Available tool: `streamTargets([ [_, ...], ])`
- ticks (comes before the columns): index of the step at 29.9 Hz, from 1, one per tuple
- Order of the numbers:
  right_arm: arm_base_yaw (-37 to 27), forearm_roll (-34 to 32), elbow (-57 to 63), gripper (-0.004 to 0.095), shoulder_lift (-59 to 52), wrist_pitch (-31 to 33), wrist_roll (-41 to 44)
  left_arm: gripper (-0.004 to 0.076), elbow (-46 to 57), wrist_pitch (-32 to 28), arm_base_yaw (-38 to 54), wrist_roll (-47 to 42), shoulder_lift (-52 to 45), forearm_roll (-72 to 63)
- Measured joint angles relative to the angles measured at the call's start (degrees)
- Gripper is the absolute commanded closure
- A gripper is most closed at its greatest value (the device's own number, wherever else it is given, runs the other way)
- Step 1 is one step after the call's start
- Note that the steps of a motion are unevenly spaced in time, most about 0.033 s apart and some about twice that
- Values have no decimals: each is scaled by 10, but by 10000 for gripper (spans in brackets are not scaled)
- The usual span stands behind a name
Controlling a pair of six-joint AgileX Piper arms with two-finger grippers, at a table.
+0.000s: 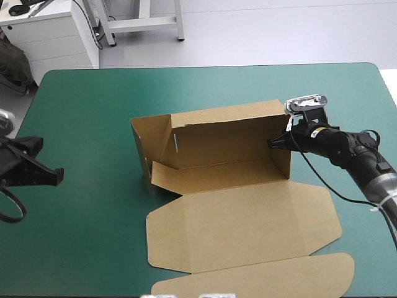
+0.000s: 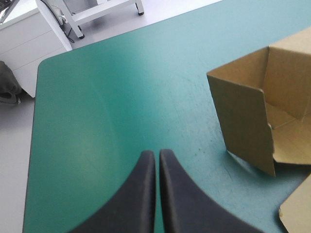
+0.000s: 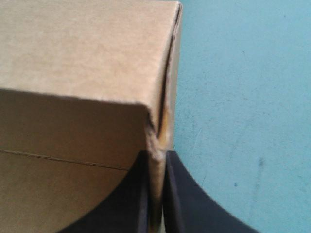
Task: Fold the box
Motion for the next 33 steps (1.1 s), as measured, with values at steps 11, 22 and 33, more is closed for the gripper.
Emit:
streamTargets([
  [11,0,-2,-46,909,0,91,5,717,310,-111,0,0,-150,-3],
  [22,0,-70,-259,909,59,383,88,717,350,-134,0,0,-171,-3],
  [33,0,-68,-291,909,180,375,105,717,350,-138,0,0,-171,-3],
])
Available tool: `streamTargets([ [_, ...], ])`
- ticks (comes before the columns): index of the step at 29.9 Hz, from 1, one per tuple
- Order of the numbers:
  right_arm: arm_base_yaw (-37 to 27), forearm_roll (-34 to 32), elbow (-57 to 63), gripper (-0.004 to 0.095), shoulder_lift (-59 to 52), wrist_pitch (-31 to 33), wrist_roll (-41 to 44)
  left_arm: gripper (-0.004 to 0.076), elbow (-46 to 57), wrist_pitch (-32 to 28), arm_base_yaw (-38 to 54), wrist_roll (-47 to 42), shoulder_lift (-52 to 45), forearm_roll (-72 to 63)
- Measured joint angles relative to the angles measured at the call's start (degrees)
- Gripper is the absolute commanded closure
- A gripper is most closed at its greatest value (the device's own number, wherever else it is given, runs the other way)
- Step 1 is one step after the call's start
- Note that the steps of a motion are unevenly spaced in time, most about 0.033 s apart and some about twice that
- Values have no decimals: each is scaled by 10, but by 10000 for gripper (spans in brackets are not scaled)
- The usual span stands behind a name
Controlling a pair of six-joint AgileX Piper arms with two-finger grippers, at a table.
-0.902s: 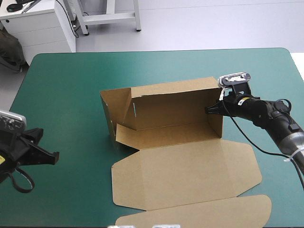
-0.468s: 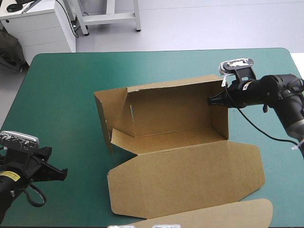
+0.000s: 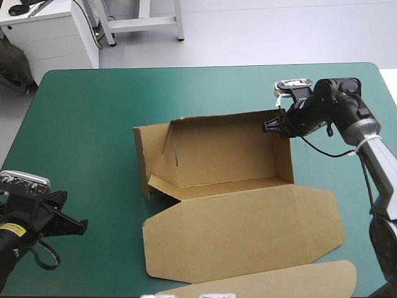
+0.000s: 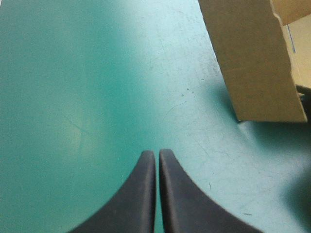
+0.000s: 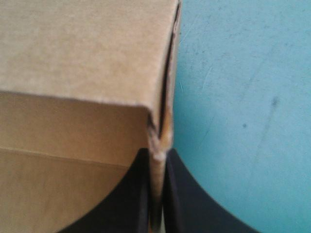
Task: Fold the box
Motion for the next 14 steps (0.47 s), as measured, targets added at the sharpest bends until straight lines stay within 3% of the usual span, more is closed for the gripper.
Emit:
streamTargets([
  [9,-1,1,-70,879,94,-18,-6,716,0,-22,0,0,0,-1],
  [11,-1,2,-78,806,110,-6,-6,716,0,-22,0,0,0,-1],
  [14,-1,1,-85,576,127,15,-9,716,0,-22,0,0,0,-1],
])
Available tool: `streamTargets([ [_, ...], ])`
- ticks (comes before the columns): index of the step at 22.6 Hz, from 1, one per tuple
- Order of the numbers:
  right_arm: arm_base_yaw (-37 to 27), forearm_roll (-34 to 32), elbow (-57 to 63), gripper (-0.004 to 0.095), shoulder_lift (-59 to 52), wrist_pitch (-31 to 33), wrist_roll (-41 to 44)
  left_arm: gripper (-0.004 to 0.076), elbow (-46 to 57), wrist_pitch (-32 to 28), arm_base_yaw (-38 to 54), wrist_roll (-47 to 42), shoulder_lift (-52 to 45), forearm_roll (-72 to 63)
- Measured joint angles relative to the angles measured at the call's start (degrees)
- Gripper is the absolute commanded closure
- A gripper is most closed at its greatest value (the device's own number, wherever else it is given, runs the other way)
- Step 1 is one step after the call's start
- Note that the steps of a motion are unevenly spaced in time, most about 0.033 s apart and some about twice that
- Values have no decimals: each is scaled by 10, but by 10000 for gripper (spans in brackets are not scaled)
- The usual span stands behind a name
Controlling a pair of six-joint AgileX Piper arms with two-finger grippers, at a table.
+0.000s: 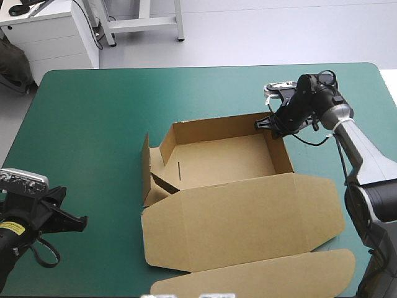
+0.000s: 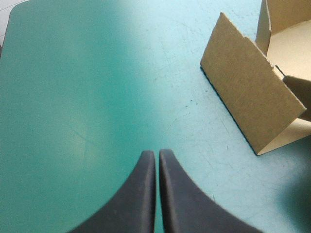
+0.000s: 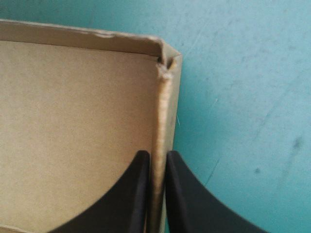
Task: Fold the box
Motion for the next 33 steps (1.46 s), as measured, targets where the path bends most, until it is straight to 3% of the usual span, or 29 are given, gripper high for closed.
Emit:
streamTargets([
  [3,0,-2,-13,297,8,19,-3,717,0,0,0,0,0,-1],
  [4,0,-2,-21,151,8,27,-5,717,0,0,0,0,0,-1],
  [6,0,-4,-47,89,7,39,-9,717,0,0,0,0,0,-1],
  [19,0,-19,-38,89,-162,50,-23,717,0,0,0,0,0,-1],
  [24,0,-18,38,89,-128,50,-25,717,0,0,0,0,0,-1],
  [33,0,10,43,133,-32,40,-31,717,0,0,0,0,0,-1],
])
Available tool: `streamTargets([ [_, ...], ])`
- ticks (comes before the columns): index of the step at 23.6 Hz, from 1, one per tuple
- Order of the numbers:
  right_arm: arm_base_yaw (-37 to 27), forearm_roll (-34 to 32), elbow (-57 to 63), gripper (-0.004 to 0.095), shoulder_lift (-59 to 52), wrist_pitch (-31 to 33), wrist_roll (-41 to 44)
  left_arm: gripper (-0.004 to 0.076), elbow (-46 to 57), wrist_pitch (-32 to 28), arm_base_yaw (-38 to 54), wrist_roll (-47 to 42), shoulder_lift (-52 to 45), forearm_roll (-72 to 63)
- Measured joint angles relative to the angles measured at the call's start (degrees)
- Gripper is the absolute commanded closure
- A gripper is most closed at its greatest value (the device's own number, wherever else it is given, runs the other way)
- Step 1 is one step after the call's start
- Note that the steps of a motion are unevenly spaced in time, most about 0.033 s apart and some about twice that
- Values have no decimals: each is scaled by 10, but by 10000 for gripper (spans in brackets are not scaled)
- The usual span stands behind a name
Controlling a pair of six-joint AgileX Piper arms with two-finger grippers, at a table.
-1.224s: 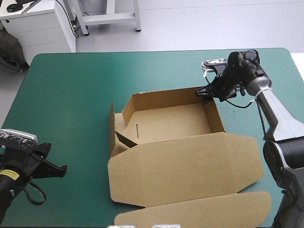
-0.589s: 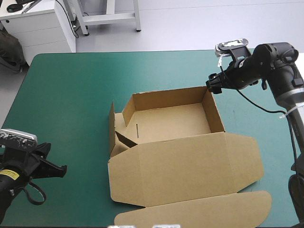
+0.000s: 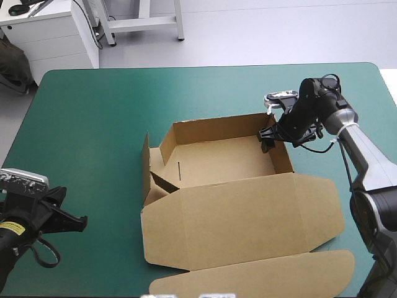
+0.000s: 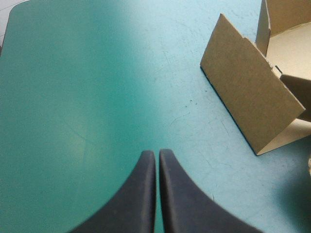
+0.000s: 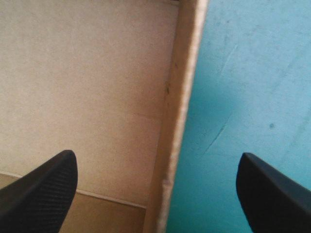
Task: Fold the box
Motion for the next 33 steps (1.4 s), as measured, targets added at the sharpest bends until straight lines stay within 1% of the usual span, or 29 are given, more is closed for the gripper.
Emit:
streamTargets([
  [4,0,0,0,267,22,-9,0,717,0,0,0,0,0,0],
  [6,0,0,0,375,29,-13,0,717,0,0,0,0,0,0],
  [7,0,0,0,480,33,-13,0,717,0,0,0,0,0,0],
  [8,0,0,0,543,39,-15,1,717,0,-1,0,0,0,0],
  [9,0,0,0,661,40,-15,1,717,0,-1,0,0,0,0],
  [10,0,0,0,728,41,-15,0,717,0,-3,0,0,0,0],
  [11,0,0,0,860,41,-15,-2,717,0,-3,0,0,0,0],
  [12,0,0,0,919,41,-17,-6,717,0,-3,0,0,0,-2],
  [15,0,-1,0,928,42,-21,-5,717,0,-3,0,0,0,-20],
  [18,0,-1,-2,928,44,-10,-13,717,0,-3,0,0,0,-36],
  [22,-1,-1,-31,928,36,-5,-29,717,0,-4,0,0,0,-41],
  [27,-12,16,-56,928,-33,-2,-61,717,0,-3,0,0,0,-28],
  [33,-59,55,-57,928,-107,9,-105,706,0,-2,0,-18,0,5],
])
